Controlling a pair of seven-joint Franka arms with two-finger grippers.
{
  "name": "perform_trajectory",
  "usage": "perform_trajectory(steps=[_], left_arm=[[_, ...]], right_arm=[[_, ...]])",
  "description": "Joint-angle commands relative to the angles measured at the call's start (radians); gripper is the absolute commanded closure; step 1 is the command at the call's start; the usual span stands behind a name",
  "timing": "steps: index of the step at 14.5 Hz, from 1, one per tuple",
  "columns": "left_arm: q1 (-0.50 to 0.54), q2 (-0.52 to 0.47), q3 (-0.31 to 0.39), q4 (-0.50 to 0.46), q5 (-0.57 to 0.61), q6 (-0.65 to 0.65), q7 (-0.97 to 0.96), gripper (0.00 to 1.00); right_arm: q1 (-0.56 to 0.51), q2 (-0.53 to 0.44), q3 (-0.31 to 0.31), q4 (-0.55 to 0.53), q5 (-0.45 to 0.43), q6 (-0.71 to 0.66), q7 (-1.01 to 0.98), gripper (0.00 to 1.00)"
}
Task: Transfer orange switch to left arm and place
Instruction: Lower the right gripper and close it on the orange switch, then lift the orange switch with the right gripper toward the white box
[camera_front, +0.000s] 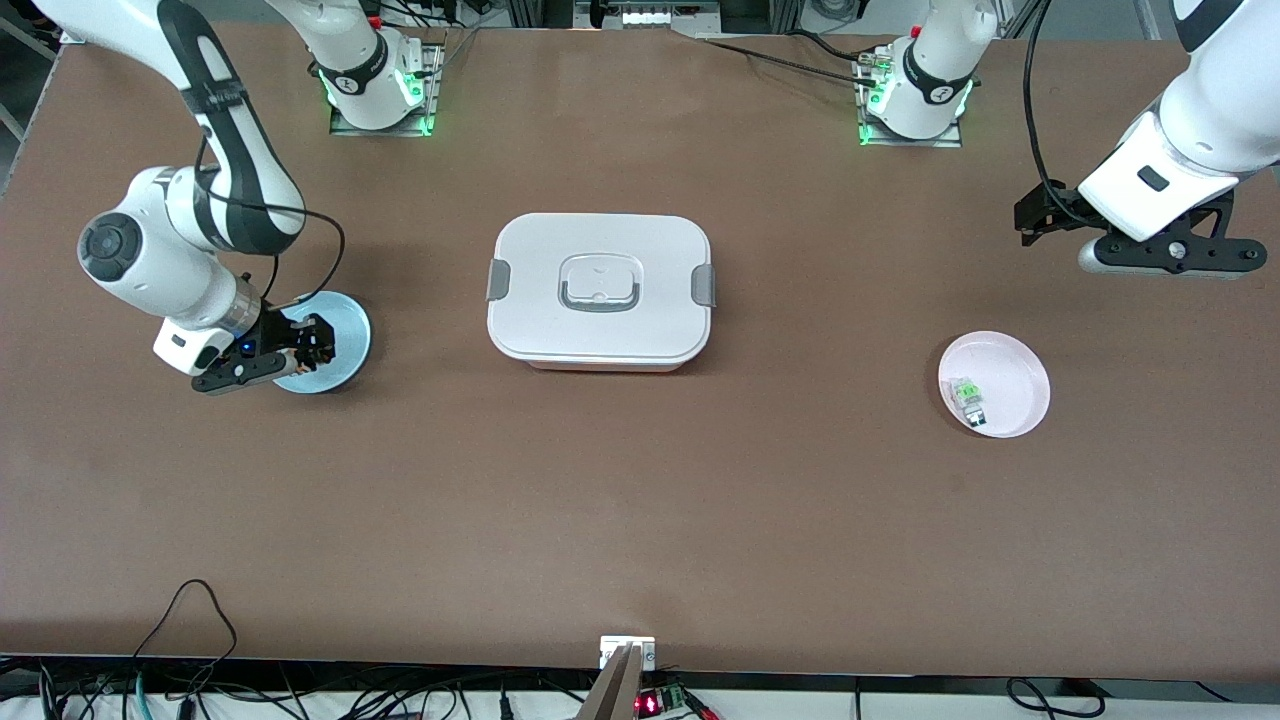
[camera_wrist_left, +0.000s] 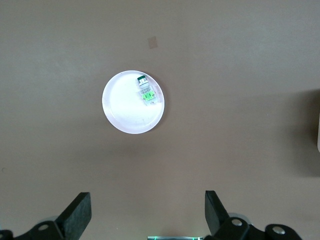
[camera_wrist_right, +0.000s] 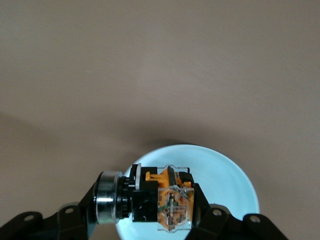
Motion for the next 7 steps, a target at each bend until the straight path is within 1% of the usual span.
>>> perform_trajectory(steps=[1, 2, 3, 5, 7], left_arm=[[0.004, 0.013, -0.001, 0.033, -0.021, -0.023, -0.012, 0.0], [0.004, 0.013, -0.001, 0.034, -0.021, -0.022, -0.012, 0.0], [0.004, 0.015, -0.001, 0.034, -0.02, -0.022, -0.012, 0.0], [0.003, 0.017, -0.001, 0.033, -0.021, -0.023, -0.011, 0.0], [0.003, 0.015, -0.002, 0.033, -0.021, -0.026, -0.005, 0.0]], right_arm=[[-0.007, -0.044, 0.023, 0.082, 0.161, -0.16, -0.117, 0.71], [-0.006, -0.047, 0.028, 0.112, 0.203, -0.208, -0.156, 0.71], [-0.006, -0.054, 0.028, 0.132, 0.22, -0.235, -0.185, 0.71], [-0.006, -0.071, 0.031, 0.14, 0.227, -0.245, -0.24, 0.71], [-0.006, -0.091, 0.067, 0.162, 0.262, -0.245, -0.326, 0.71]])
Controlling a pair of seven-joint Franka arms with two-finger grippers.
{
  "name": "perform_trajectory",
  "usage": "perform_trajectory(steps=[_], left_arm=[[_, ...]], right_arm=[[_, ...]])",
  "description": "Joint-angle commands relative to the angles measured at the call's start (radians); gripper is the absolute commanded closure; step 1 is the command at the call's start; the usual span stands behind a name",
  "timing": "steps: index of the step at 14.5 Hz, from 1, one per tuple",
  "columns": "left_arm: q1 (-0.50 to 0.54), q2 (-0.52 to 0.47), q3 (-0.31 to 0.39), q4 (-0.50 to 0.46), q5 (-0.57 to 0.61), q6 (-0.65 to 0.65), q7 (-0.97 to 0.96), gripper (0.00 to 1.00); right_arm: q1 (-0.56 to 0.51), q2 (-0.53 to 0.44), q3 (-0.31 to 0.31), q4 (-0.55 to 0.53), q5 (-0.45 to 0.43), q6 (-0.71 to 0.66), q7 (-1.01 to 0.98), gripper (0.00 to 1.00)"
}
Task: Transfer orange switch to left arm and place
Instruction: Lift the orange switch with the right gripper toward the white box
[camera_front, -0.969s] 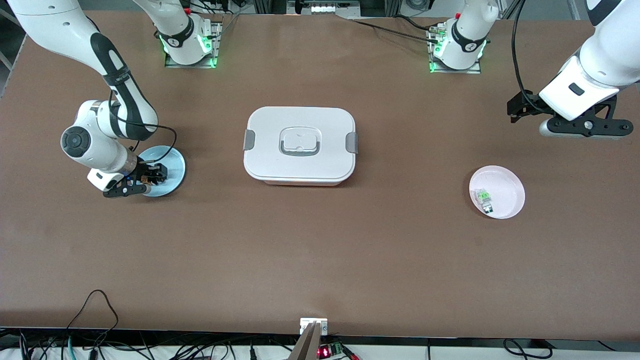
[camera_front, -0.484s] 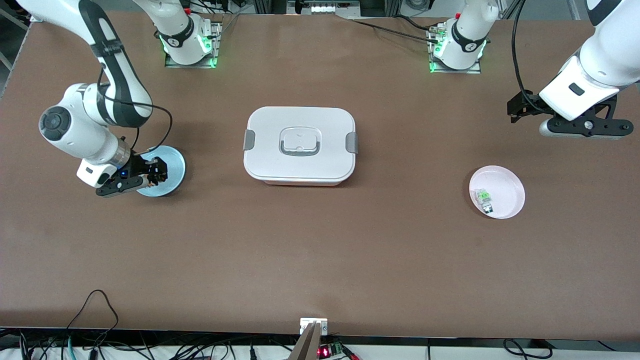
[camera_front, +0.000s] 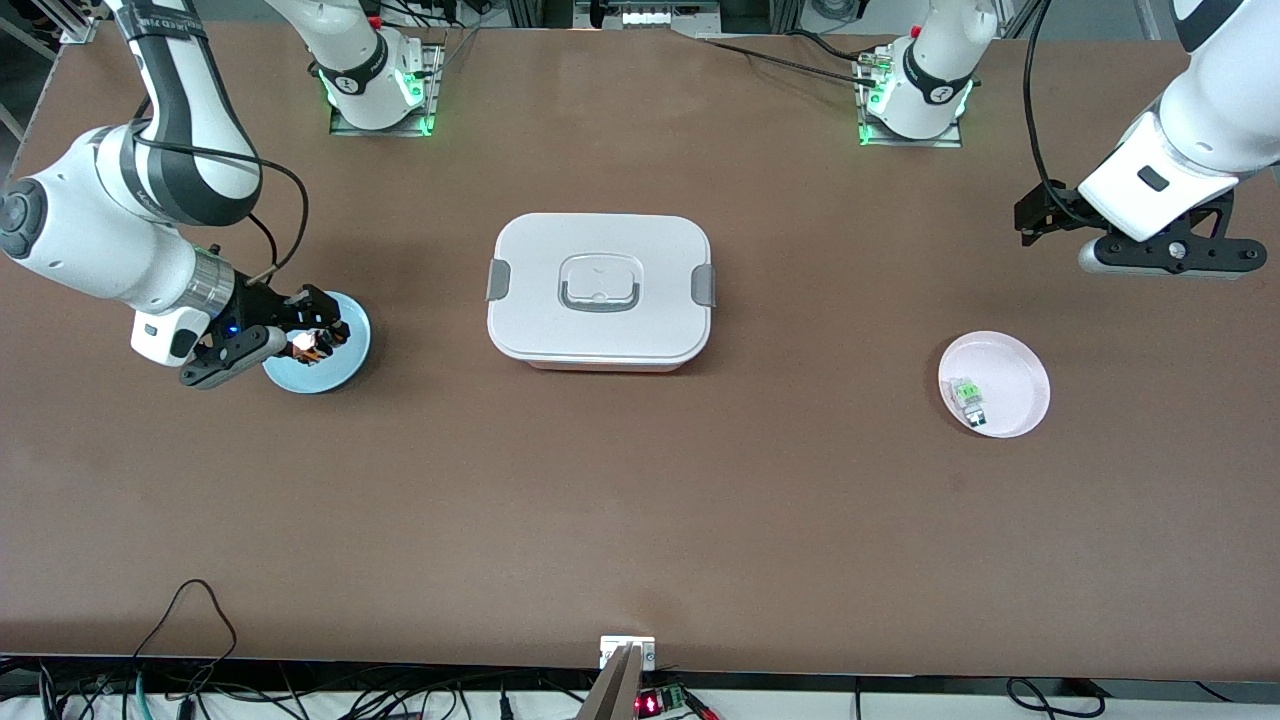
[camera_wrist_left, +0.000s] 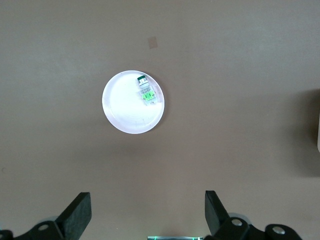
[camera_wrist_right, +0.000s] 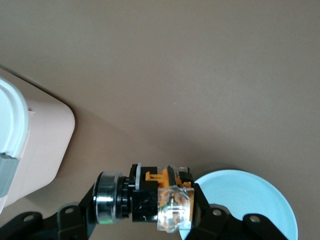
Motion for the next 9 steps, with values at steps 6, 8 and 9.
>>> perform_trajectory(steps=[6, 8, 9], left_arm=[[0.003, 0.015, -0.002, 0.033, -0.041, -0.047, -0.003, 0.0], [0.007, 0.016, 0.001, 0.033, -0.064, -0.054, -0.003, 0.0], [0.007, 0.016, 0.004, 0.031, -0.07, -0.058, -0.003, 0.0]], right_arm=[[-0.007, -0.025, 0.1, 0.06, 0.239, -0.033, -0.438, 0.71], [-0.007, -0.027, 0.109, 0.064, 0.256, -0.035, -0.544, 0.71], [-0.007, -0.025, 0.112, 0.076, 0.284, -0.042, -0.599, 0.71]])
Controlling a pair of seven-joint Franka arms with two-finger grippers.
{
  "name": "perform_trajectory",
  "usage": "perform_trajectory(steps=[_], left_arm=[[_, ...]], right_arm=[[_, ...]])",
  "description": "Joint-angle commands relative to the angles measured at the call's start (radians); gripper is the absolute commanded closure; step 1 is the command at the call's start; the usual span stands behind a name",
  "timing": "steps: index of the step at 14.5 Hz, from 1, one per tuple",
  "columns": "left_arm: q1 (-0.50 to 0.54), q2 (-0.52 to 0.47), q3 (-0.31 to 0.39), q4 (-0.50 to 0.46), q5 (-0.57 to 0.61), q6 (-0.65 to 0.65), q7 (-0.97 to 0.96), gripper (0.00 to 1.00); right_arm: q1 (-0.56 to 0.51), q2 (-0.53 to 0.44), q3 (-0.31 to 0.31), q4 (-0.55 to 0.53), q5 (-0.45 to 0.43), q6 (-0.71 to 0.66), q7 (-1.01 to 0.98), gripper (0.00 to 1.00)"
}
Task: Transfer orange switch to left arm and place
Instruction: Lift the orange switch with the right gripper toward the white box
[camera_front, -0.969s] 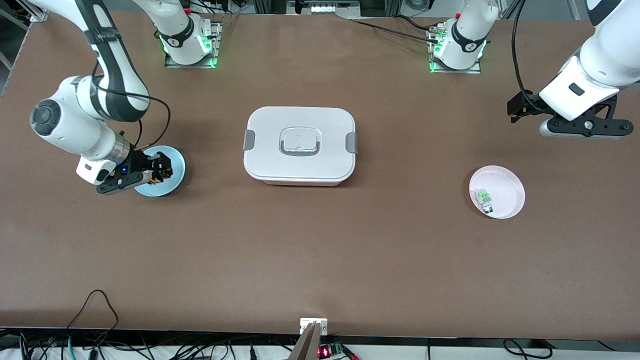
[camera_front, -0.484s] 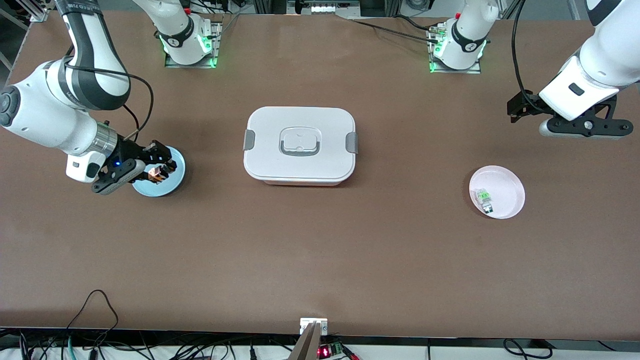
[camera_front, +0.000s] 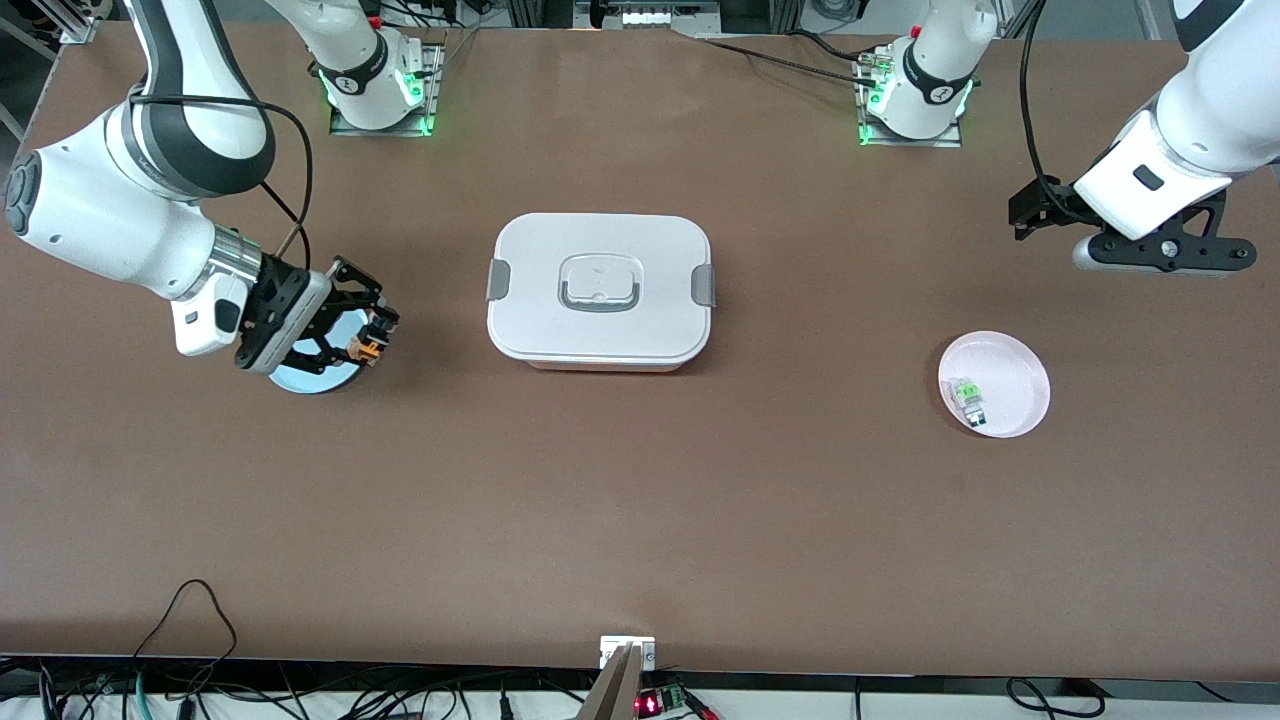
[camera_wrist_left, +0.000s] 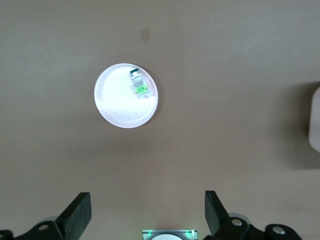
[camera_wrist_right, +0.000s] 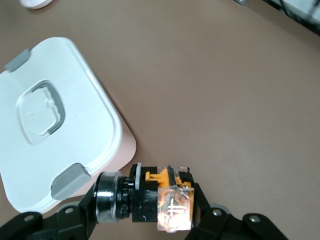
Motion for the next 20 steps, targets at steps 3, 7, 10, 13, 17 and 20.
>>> perform_trajectory(steps=[3, 7, 10, 13, 17, 20], left_arm=[[0.008, 0.016, 0.008, 0.031, -0.032, -0.094, -0.003, 0.0], [0.02, 0.021, 0.009, 0.031, -0.105, -0.186, -0.003, 0.0], [0.051, 0.045, 0.008, 0.03, -0.246, -0.243, -0.002, 0.0], [0.048, 0.081, 0.008, 0.034, -0.279, -0.243, 0.026, 0.0], [0.051, 0.128, 0.008, 0.026, -0.407, -0.234, 0.083, 0.0], [0.068, 0.139, 0.008, 0.004, -0.643, -0.138, 0.109, 0.0]], right_arm=[[-0.009, -0.002, 0.035, 0.074, 0.162, -0.09, -0.296, 0.72], [-0.008, 0.006, 0.047, 0.084, 0.376, -0.133, -0.57, 0.74], [-0.002, 0.024, 0.067, 0.081, 0.519, -0.133, -0.732, 0.74], [0.018, 0.053, 0.107, 0.081, 0.659, -0.131, -0.849, 0.73], [0.058, 0.072, 0.157, 0.079, 0.776, -0.124, -0.901, 0.73], [0.06, 0.075, 0.193, 0.079, 0.854, -0.11, -0.932, 0.73]])
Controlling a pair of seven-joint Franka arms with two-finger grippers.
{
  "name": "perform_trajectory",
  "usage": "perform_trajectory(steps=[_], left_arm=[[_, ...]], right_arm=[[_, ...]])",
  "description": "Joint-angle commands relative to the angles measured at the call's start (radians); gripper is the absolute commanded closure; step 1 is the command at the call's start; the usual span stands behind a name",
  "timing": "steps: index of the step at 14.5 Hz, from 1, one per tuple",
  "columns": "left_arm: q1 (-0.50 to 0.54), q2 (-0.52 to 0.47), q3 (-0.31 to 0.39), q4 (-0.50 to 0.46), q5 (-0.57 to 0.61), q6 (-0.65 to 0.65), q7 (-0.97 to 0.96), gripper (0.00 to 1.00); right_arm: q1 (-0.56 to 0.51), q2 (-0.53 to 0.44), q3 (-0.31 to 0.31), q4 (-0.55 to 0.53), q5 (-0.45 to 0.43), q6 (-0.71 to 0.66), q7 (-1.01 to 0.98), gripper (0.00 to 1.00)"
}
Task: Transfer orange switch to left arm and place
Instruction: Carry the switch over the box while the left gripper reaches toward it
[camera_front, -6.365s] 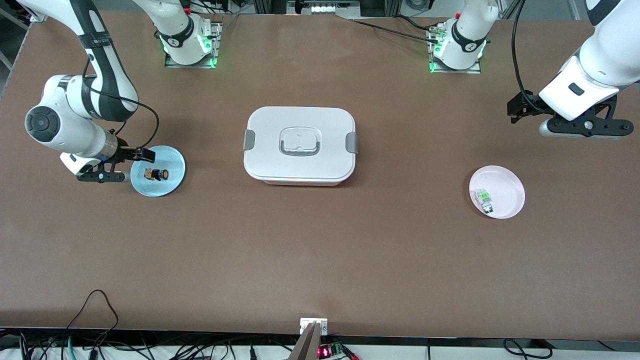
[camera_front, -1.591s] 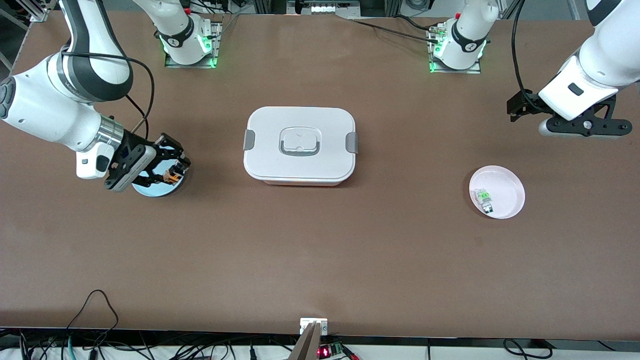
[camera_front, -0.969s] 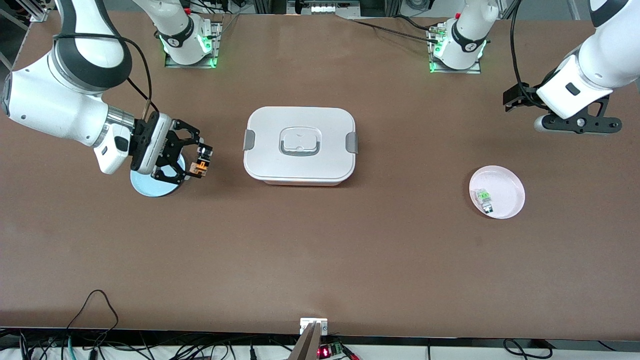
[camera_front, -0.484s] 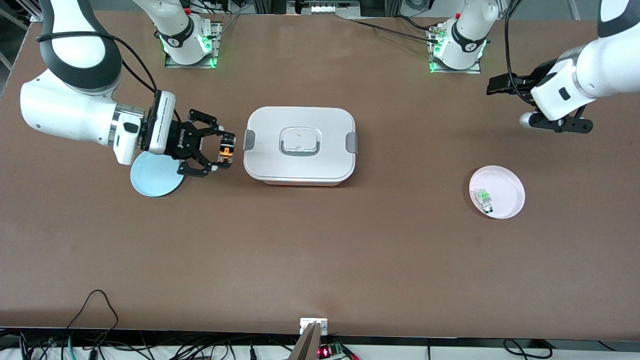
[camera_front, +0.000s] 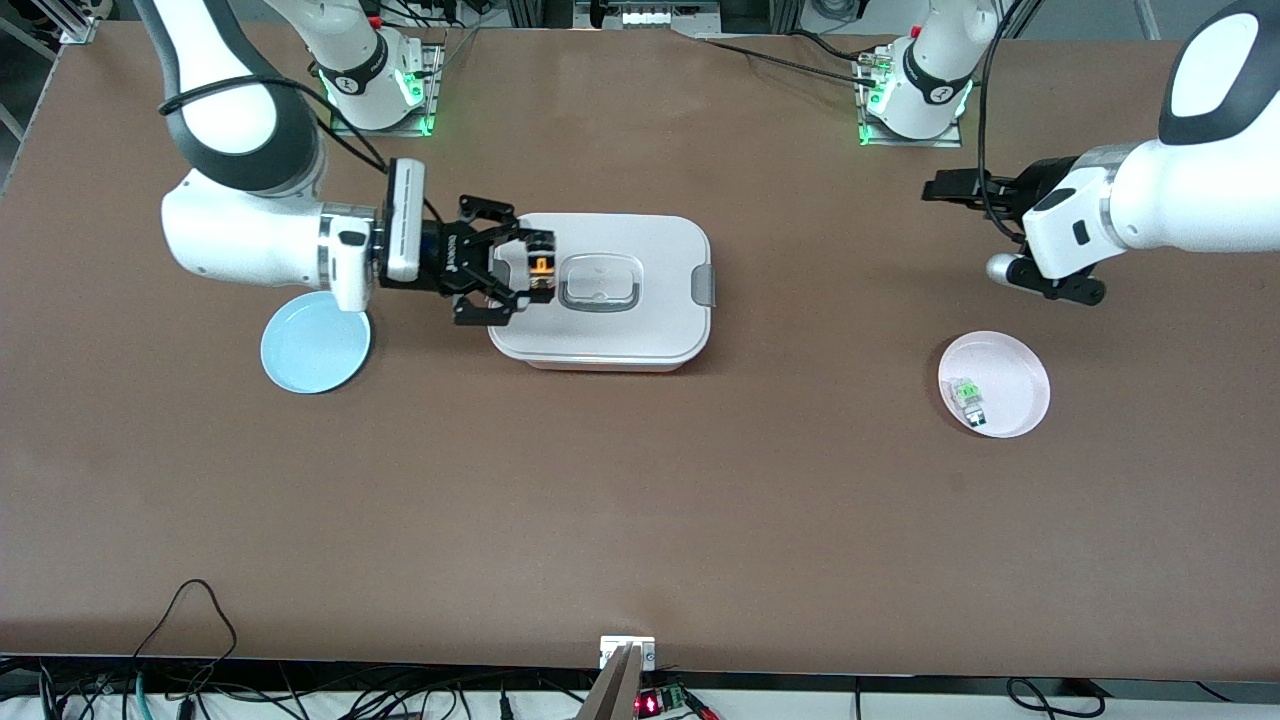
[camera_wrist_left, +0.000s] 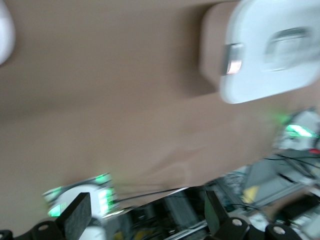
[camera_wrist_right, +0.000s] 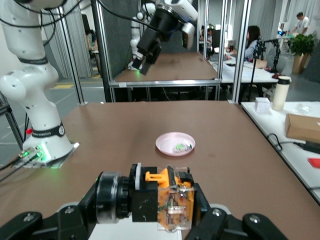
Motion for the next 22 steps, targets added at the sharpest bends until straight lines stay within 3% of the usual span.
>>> perform_trajectory(steps=[1, 5, 8, 12, 16, 20, 22], left_arm=[[0.025, 0.011, 0.001, -0.013, -0.219, 0.091, 0.04, 0.0], [0.027, 0.016, -0.004, -0.082, -0.449, 0.256, 0.183, 0.0], [0.026, 0.085, -0.004, -0.108, -0.72, 0.284, 0.392, 0.0], [0.003, 0.115, -0.013, -0.114, -0.908, 0.349, 0.509, 0.0], [-0.008, 0.132, -0.137, -0.247, -1.173, 0.529, 0.757, 0.01], [-0.007, 0.12, -0.217, -0.341, -1.328, 0.584, 0.794, 0.01], [-0.007, 0.111, -0.22, -0.378, -1.349, 0.584, 0.784, 0.02]], right_arm=[[0.001, 0.005, 0.021, 0.008, 0.083, 0.017, -0.058, 0.73], [0.024, 0.023, 0.03, 0.007, 0.183, 0.046, -0.115, 0.73], [0.077, 0.037, 0.038, 0.008, 0.235, 0.124, -0.131, 0.73], [0.146, 0.043, 0.038, 0.014, 0.3, 0.215, -0.137, 0.73], [0.194, 0.069, 0.056, 0.048, 0.321, 0.282, -0.137, 0.74], [0.209, 0.086, 0.079, 0.08, 0.346, 0.347, -0.131, 0.74], [0.213, 0.088, 0.079, 0.08, 0.346, 0.349, -0.135, 0.74]])
